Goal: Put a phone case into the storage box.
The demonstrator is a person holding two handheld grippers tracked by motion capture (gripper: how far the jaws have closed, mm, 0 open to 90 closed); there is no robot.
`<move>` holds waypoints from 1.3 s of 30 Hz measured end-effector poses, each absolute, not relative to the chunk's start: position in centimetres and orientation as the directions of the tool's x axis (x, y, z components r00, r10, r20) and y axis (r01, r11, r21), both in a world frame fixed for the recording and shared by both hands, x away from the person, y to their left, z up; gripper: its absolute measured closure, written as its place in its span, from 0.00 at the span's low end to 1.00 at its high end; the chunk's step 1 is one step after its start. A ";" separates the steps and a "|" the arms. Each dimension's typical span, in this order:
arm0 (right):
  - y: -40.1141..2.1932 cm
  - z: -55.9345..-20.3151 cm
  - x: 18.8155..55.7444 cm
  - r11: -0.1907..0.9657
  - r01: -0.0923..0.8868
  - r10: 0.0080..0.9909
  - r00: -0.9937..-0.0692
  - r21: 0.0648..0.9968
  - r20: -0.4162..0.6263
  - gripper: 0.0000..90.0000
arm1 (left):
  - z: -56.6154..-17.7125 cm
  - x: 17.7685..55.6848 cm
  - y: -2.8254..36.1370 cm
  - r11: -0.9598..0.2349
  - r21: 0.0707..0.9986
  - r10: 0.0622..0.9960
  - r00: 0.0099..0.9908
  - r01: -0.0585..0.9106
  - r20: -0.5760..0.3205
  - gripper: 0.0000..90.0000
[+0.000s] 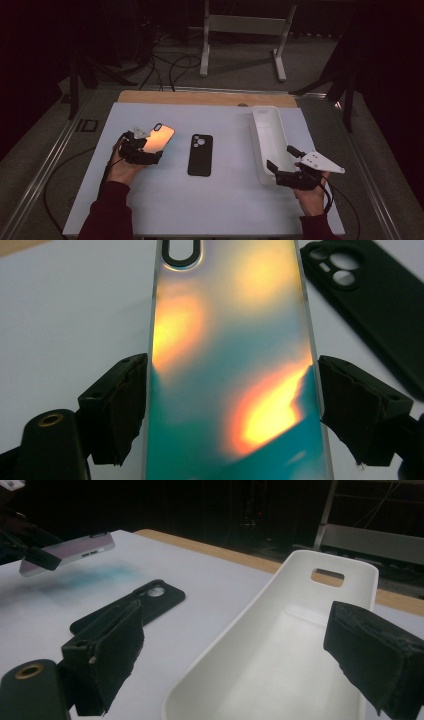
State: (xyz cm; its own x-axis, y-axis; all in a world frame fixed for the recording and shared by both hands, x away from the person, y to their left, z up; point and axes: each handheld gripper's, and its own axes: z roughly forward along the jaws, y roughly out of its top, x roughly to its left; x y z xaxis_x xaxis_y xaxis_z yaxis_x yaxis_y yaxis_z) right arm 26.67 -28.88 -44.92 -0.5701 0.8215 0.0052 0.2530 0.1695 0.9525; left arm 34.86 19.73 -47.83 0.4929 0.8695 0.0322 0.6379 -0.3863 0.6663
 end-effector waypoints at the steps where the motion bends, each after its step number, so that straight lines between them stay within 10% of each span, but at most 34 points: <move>1: -28.9 -44.9 26.7 0.170 0.253 0.822 -0.570 0.952 0.005 0.10 | -47.8 34.9 19.7 -0.386 0.666 0.870 0.493 0.638 0.032 0.19; 39: -28.7 -43.7 27.5 0.113 0.277 0.791 -0.606 0.954 0.083 0.09 | -42.7 33.9 12.1 -0.475 0.781 0.747 0.654 0.405 0.115 0.19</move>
